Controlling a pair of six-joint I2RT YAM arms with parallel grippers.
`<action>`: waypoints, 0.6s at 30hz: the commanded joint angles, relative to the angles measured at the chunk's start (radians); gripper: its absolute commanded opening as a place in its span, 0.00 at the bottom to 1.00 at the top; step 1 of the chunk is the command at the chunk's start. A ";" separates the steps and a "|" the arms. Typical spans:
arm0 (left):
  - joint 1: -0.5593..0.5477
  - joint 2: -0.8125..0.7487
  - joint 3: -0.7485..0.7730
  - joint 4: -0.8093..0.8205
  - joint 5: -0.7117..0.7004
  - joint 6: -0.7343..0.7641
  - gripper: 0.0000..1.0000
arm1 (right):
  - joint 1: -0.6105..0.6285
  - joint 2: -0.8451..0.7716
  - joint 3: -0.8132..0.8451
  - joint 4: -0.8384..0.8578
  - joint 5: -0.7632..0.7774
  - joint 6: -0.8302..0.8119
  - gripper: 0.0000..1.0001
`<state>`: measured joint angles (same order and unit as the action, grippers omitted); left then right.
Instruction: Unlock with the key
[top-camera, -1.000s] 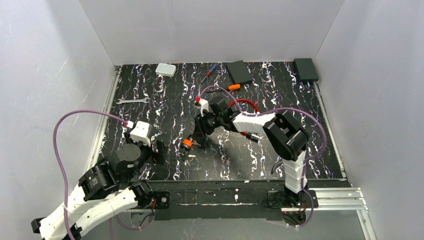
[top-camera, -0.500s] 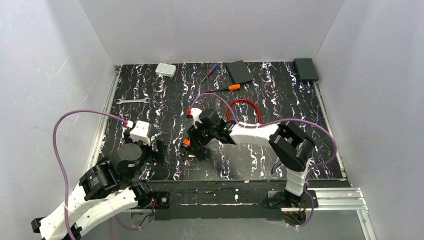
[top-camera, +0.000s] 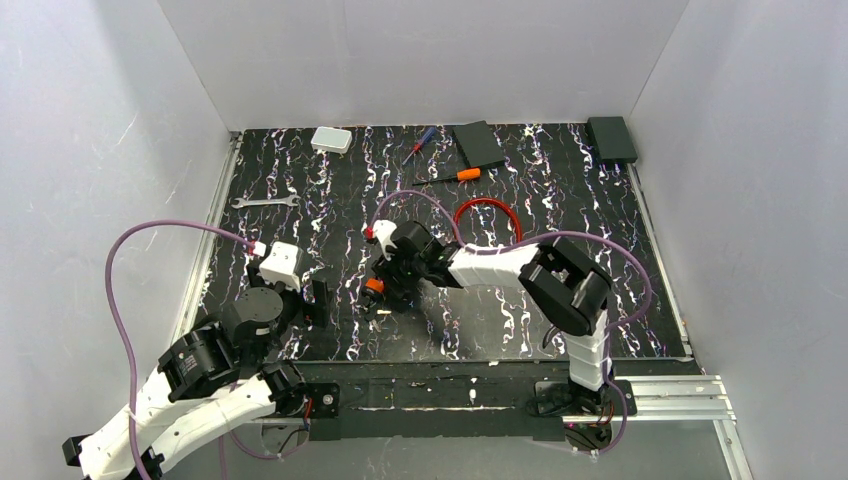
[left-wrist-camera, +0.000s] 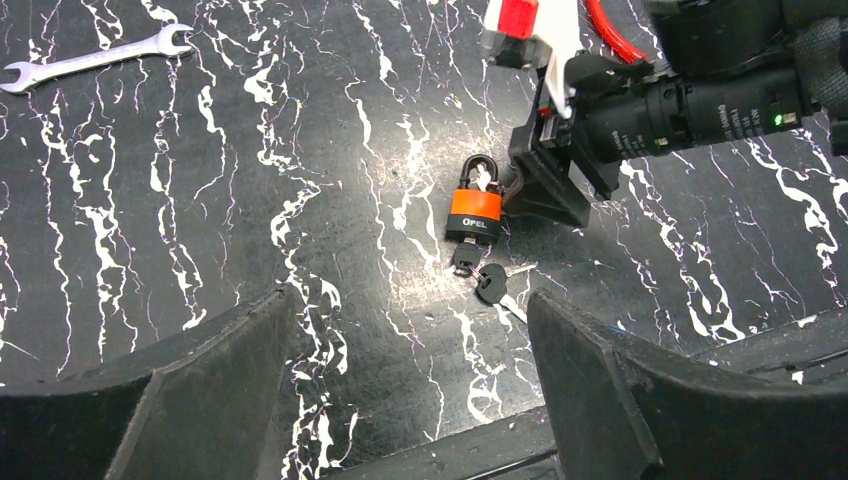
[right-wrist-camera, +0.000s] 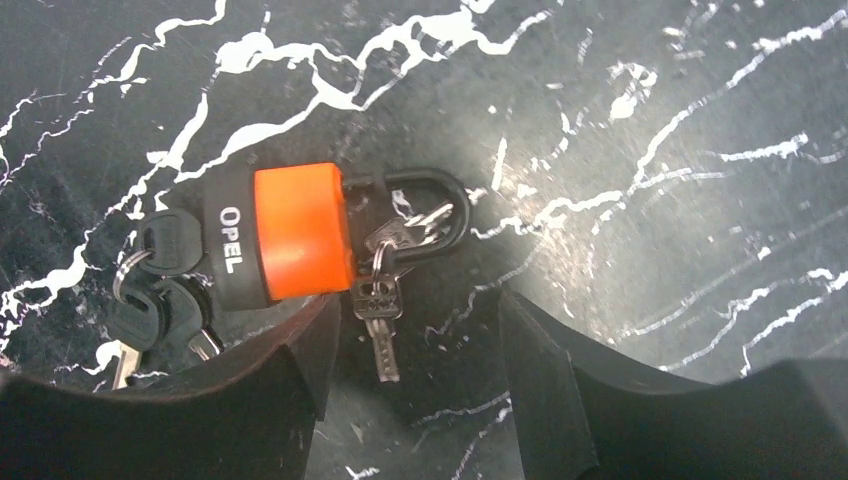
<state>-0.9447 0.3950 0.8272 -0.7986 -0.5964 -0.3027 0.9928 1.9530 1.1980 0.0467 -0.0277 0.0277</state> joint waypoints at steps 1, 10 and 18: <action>0.002 -0.009 -0.005 -0.010 -0.043 0.013 0.84 | 0.047 0.059 0.051 -0.045 0.022 -0.066 0.67; 0.004 -0.017 -0.008 -0.008 -0.045 0.013 0.85 | 0.073 0.085 0.008 -0.045 0.130 -0.111 0.29; 0.007 -0.013 -0.007 -0.011 -0.045 0.009 0.85 | 0.083 -0.185 -0.054 -0.097 0.255 -0.105 0.01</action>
<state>-0.9443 0.3832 0.8257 -0.7986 -0.6109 -0.2977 1.0821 1.9095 1.1667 0.0311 0.1555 -0.0677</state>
